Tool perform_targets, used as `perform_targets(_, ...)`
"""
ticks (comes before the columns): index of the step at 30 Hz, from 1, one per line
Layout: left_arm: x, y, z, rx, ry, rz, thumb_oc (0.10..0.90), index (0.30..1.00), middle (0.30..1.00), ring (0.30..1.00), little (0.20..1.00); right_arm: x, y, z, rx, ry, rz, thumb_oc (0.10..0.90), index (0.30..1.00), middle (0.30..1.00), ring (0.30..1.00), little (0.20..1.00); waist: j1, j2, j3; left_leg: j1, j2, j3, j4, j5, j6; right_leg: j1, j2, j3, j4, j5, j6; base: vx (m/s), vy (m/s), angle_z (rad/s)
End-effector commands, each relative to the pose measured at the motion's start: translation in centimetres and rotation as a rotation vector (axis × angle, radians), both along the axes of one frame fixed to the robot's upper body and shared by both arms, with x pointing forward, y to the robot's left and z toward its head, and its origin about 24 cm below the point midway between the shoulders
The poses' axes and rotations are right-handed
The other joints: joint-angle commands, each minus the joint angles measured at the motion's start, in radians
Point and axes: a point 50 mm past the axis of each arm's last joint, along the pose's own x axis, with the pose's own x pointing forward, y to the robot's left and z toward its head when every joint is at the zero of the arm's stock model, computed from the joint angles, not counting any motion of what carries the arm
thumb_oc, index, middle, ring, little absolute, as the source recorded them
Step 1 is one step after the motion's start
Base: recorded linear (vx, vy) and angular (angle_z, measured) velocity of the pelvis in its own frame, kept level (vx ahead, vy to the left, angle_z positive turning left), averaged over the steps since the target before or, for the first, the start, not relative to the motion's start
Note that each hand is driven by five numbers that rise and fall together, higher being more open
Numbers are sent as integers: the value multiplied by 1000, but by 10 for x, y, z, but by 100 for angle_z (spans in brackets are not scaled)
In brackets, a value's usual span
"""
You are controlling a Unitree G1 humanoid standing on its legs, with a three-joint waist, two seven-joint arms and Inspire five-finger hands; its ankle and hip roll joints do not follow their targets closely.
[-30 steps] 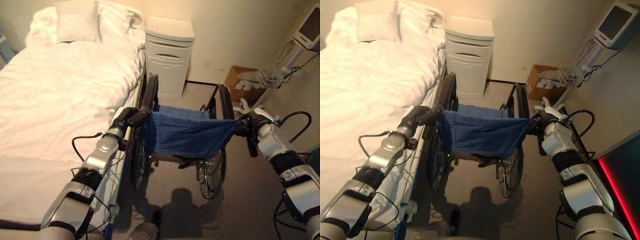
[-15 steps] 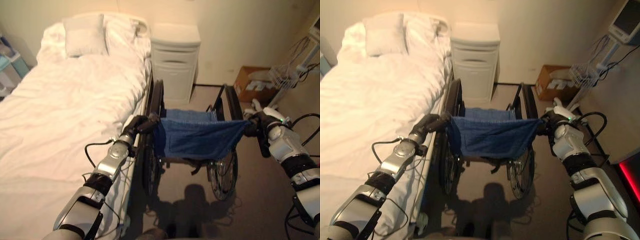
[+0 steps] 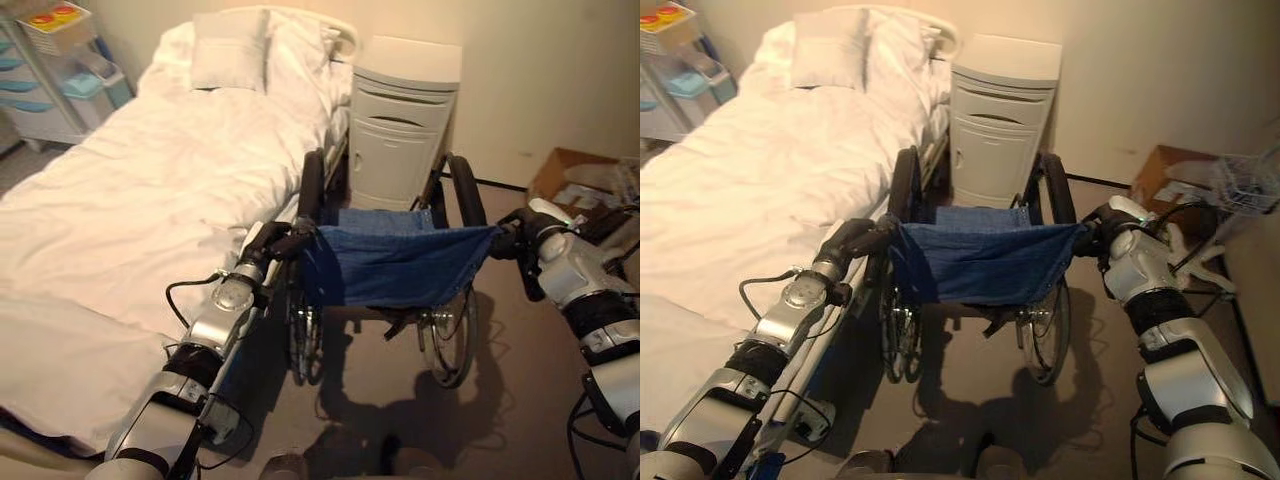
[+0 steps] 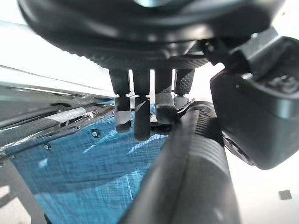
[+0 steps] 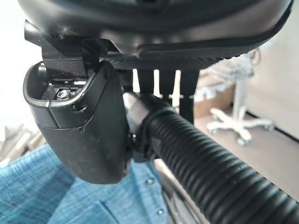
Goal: Push the wheelchair next to the bed
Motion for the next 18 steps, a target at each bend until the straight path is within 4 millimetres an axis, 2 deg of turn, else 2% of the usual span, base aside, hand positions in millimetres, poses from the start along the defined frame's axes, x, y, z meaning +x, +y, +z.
perform_targets(1, -6, -2, -22, 105, 64, 6, 400, 300, 300, 300, 300, -1, 51, -45, 0, 239, 241, 400, 300, 300, 300, 300, 8, -30, -14, 47, -3, 0, 170, 217, -11, -44, 18, 94, -55, 120, -26, 289, -30, 25)
perform_targets(4, -8, 2, -25, 93, 70, 17, 400, 300, 300, 300, 300, -5, 51, -54, 8, 240, 227, 400, 300, 300, 300, 300, 30, -25, 14, -63, -13, 26, 188, 243, 0, 26, 37, 104, -59, 95, -40, 221, 37, -23)
perform_targets(5, -10, 2, -28, 87, 71, 2, 400, 300, 300, 300, 300, -6, 52, -59, 7, 229, 206, 400, 300, 300, 300, 300, 53, -11, 41, -127, -21, 51, 109, 241, -2, 87, 53, 114, -76, 78, -35, 239, 135, -16)
perform_targets(7, -10, 2, -26, 108, 64, -32, 400, 300, 300, 300, 300, -6, 52, -60, -1, 202, 181, 400, 300, 300, 300, 300, 94, 17, 73, -204, -69, 69, -25, 255, -13, 160, 90, 139, -95, 47, -31, 254, 163, -20)
perform_targets(8, -10, 2, -28, 103, 83, -39, 400, 300, 300, 300, 300, -7, 47, -59, 3, 191, 157, 400, 300, 300, 300, 300, 87, 12, 68, -163, -76, 90, -52, 170, 16, 147, 72, 134, -92, 41, -22, 171, 138, -43)
perform_targets(9, -11, 3, -29, 102, 89, -39, 400, 300, 300, 300, 300, -7, 45, -59, 6, 193, 152, 400, 300, 300, 300, 300, 85, 11, 65, -150, -81, 89, -60, 150, 22, 142, 68, 134, -89, 41, -19, 125, 153, -68)
perform_targets(10, -11, 7, -30, 106, 95, -32, 538, 507, 507, 507, 507, -8, 45, -61, 13, 194, 143, 400, 300, 300, 300, 300, 83, 19, 52, -106, -103, 66, -123, 127, 33, 120, 66, 127, -75, 42, -6, 58, 108, -53)
perform_targets(11, -12, 9, -31, 112, 101, -32, 800, 900, 900, 900, 900, -9, 44, -61, 10, 188, 134, 800, 900, 900, 900, 900, 80, 25, 46, -72, -105, 65, -162, 120, 36, 106, 62, 115, -63, 43, 2, 64, 114, -65)
perform_targets(13, -12, 14, -30, 115, 115, -28, 800, 900, 900, 900, 900, -11, 42, -61, 28, 179, 123, 800, 900, 900, 900, 900, 75, 36, 34, -15, -102, 66, -221, 116, 41, 89, 59, 106, -56, 47, 17, 77, 81, -37)
perform_targets(18, -14, 16, -32, 109, 128, 0, 800, 900, 900, 900, 900, -12, 40, -60, 85, 148, 104, 800, 900, 900, 900, 900, 79, 31, 6, -5, -123, 60, -251, 108, 55, 78, 61, 112, -72, 51, 25, 46, 31, 16)
